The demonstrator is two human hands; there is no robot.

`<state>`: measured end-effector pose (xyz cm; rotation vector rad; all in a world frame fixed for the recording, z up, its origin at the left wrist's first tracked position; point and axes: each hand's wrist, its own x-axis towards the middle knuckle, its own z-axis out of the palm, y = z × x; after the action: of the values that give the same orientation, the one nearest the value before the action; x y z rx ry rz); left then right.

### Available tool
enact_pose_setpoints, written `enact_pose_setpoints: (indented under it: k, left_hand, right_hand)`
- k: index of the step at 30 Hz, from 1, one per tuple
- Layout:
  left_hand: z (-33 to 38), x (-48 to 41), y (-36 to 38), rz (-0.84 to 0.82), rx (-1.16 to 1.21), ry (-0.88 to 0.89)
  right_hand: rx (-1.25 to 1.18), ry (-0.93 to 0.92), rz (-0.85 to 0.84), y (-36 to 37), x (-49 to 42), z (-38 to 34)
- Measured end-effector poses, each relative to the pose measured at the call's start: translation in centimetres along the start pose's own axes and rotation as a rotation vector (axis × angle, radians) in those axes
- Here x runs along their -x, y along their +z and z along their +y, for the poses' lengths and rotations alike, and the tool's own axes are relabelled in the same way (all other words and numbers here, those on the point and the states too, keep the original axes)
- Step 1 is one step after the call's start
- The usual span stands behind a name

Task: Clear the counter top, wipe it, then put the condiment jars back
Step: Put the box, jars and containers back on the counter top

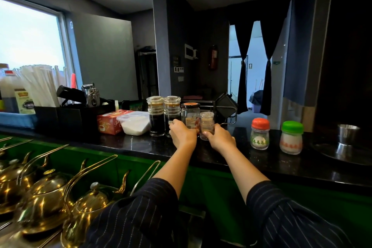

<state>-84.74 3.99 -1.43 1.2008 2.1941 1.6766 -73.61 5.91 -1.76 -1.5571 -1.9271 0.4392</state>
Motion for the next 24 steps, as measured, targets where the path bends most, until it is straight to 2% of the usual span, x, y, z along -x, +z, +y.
enact_pose_setpoints:
  k: [16,24]
  left_hand:
    - [-0.3,-0.6,0.4,0.021,-0.013,-0.031]
    - [-0.7,-1.0,0.7,0.007,0.000,-0.043]
  right_hand:
    - [0.196,0.079,-0.040,0.5,-0.5,-0.5]
    - [0.297,0.060,-0.049,0.7,-0.3,-0.6]
